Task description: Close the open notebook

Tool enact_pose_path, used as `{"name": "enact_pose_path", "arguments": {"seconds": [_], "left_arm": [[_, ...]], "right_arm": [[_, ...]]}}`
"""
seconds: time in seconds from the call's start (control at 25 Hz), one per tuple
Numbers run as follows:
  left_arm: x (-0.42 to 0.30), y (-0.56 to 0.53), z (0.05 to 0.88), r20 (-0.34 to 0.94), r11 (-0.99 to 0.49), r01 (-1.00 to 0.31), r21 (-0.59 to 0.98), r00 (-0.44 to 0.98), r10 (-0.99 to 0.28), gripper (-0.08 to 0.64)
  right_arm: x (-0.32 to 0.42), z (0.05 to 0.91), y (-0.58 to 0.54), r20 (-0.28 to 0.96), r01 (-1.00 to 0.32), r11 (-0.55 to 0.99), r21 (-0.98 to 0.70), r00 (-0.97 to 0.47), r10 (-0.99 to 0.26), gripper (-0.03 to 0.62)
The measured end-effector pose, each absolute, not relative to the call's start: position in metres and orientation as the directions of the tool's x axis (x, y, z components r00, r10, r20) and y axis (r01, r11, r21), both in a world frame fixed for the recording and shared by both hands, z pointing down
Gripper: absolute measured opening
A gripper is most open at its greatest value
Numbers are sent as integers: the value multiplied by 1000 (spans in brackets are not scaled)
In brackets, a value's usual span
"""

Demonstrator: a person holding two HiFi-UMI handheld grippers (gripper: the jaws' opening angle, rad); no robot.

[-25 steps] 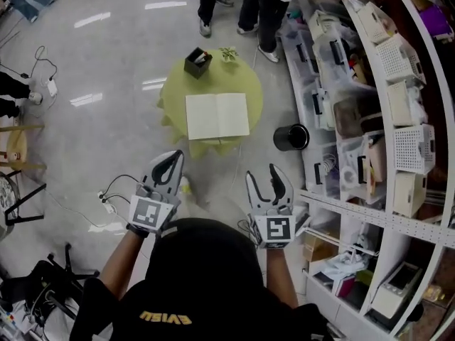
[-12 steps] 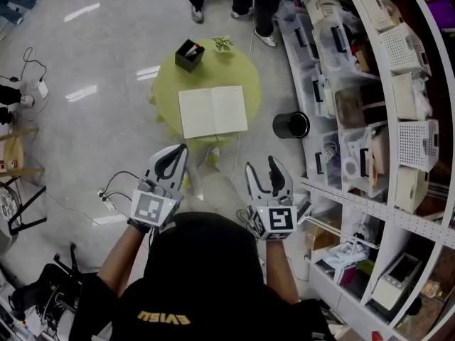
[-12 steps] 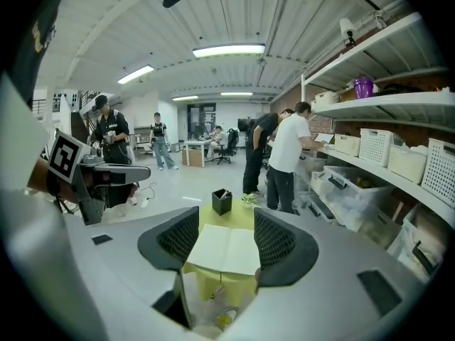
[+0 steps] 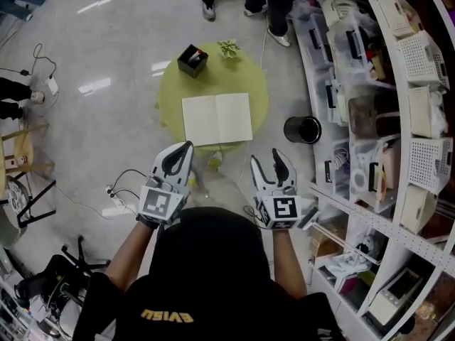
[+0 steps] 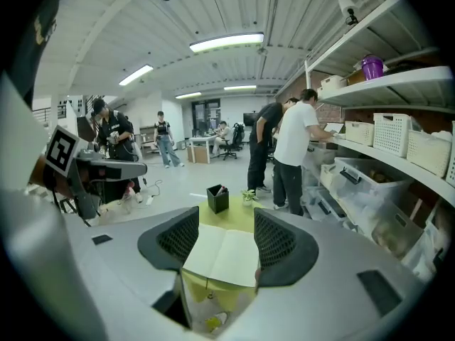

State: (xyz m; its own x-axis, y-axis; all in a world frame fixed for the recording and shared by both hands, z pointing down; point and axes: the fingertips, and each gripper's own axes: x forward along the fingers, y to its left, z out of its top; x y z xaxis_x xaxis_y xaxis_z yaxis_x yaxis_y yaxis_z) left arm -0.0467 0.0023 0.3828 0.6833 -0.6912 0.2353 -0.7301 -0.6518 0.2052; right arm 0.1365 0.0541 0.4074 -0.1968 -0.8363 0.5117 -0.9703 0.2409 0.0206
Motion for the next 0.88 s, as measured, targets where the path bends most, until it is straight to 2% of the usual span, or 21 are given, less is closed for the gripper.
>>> {"name": "enact_pose_path", "arguments": {"seconds": [0.16, 0.36, 0.56, 0.88], "left_arm": [[-33, -9, 399, 273, -610, -765, 207, 644, -715, 17], [-2, -17, 417, 311, -638, -748, 182, 660, -684, 17], [30, -33, 463, 407, -689, -711, 144, 677, -613, 17], [74, -46, 565, 518, -719, -649, 249, 716, -467, 17]], "right_arm": [[160, 446, 39, 573, -964, 265, 3, -215, -791, 238], [199, 497, 36, 598, -969, 231, -90, -238, -765, 233], [224, 570, 40, 662, -963, 185, -194, -268, -700, 222], [225, 644, 40, 722, -947, 163, -277, -317, -614, 204]]}}
